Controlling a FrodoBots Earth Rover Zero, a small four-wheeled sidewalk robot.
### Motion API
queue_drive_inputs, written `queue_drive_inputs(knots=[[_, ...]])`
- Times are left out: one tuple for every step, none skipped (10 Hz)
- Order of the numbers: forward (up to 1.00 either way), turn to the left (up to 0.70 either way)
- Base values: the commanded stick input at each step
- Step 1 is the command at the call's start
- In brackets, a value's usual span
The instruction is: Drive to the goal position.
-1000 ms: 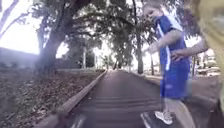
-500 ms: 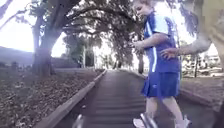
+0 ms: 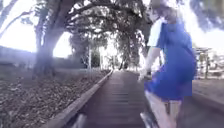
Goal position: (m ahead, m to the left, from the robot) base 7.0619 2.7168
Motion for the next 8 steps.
queue_drive_inputs(knots=[[0.98,0.0],[0.98,0.0],[0.98,0.0],[0.98,0.0],[0.98,0.0],[0.98,0.17],[0.98,0.32],[0.98,0.37]])
